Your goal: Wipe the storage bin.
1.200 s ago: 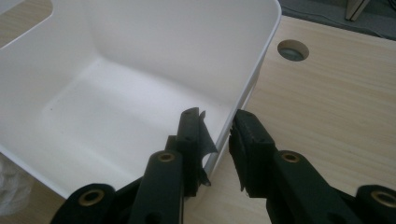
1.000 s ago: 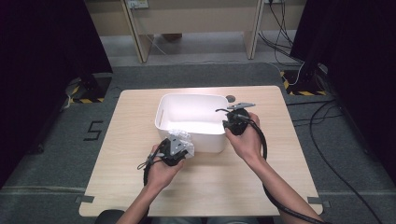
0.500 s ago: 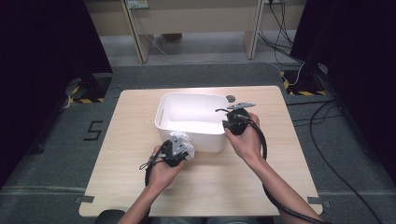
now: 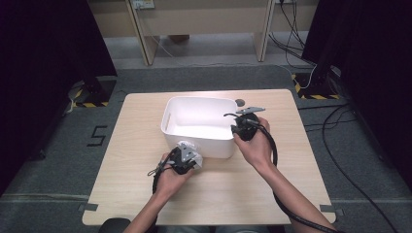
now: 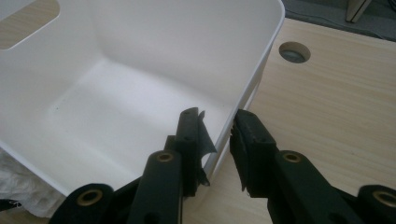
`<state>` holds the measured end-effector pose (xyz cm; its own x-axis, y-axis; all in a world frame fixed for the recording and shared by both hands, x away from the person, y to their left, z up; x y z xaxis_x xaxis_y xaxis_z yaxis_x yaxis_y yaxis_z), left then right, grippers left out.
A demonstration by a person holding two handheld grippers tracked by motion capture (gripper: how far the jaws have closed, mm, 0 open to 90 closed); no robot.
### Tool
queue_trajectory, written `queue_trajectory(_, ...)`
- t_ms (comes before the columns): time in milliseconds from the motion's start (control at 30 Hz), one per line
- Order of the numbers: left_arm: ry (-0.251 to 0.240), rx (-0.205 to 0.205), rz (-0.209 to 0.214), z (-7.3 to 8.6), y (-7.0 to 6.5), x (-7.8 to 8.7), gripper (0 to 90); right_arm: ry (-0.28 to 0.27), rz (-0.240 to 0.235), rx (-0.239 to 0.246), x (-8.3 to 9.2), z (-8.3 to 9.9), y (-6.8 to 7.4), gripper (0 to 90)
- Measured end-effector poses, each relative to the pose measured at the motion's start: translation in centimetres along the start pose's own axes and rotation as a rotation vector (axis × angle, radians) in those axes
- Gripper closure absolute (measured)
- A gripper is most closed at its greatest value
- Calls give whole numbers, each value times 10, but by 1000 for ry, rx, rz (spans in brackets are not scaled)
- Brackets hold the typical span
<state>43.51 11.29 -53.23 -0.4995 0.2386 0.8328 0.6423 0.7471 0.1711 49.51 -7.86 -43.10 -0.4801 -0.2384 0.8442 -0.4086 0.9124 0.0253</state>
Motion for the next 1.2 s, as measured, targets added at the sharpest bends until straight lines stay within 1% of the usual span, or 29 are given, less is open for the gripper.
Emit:
queue_trajectory(67,10,3,7,1,0,-3,749,-1,0,2,0,0,0,729)
queue_trajectory(333,16,22,26,2,0,-8,749,-6,3,4,0,0,2,727)
queue_trajectory(433,27,17,29,2,0,-9,749,-7,3,3,0,0,1,727)
queue_trajectory(767,44,9,32,1,-2,-12,749,-7,3,2,0,0,1,727)
queue_trajectory(1033,29,10,26,-1,-3,-11,749,-5,-1,0,0,0,0,727)
queue_trajectory(1200,14,11,21,-3,-3,-8,749,-4,-3,-6,-1,0,-1,727)
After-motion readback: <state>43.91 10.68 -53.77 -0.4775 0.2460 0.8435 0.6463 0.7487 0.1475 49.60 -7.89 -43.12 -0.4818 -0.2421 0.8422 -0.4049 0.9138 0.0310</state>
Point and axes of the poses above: each handheld gripper's, and its own axes: x roughly backward along the jaws, z roughly out of its underside, y roughly to its left, the point moved 7 cm from there along -x, roughly forward along the jaws, and after that the axes turned 15 degrees about y, right-handed, at the moved point
